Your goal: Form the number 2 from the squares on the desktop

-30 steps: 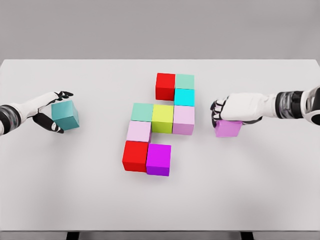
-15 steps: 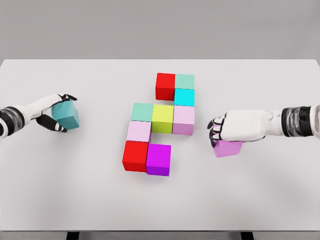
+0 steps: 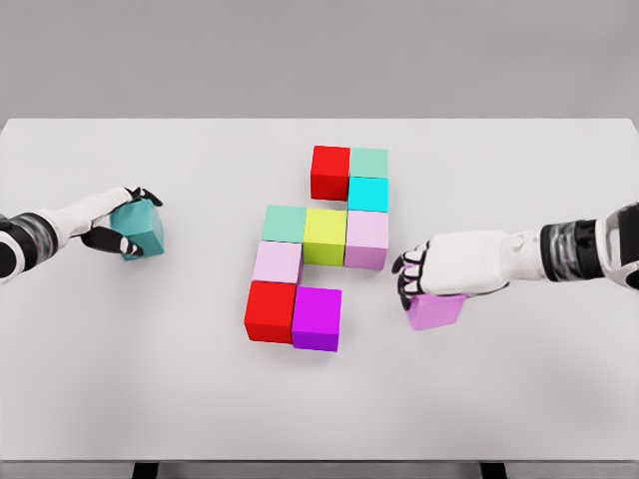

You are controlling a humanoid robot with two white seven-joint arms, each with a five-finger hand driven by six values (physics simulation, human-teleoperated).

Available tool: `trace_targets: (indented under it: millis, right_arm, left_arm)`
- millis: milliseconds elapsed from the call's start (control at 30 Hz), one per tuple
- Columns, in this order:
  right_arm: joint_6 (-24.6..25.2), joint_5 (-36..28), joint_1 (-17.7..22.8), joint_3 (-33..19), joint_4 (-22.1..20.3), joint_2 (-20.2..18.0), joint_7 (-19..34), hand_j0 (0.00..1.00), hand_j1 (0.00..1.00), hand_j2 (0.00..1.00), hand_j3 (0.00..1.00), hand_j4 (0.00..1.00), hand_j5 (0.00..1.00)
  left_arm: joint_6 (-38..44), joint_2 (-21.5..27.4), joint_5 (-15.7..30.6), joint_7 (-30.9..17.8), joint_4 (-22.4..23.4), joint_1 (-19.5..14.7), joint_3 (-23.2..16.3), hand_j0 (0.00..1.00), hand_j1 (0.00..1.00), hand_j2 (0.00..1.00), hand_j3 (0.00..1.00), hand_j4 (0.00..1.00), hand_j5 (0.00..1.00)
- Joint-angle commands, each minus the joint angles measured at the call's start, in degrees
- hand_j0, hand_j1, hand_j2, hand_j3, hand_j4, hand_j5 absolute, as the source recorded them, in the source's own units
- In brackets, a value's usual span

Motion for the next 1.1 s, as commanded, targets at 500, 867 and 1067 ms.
trace_targets:
  millis: [500,867,1067]
  right_arm:
    - [0.2,-4.7,-4.5,4.9,-0.1,3.9,0.1,0.62,0.62,0.62,0.62,0.62,0.62]
    - [0.2,-4.7,-5.6,6.2,-0.1,5.2,0.1,0.63,0.63,0.63,0.63,0.63,0.63]
    - [0.2,-4.7,-6.2,6.9,-0.1,5.7,0.1,0.68,0.68,0.68,0.68,0.68,0.68]
  left_arm:
    - [-0.9,-3.8,2.2,-0.6,-0.9,-4.0,0.1,0.49,0.49,0.49,0.49,0.49,0.49]
    - [-0.7,-12.9,2.1,-0.2,7.1,-6.5,0.1,0.47,0.47,0.47,0.47,0.47,0.47]
    - [-0.7,-17.6,1.7,-0.1,10.0,-8.0,0.5,0.44,0.44,0.44,0.44,0.44,0.44]
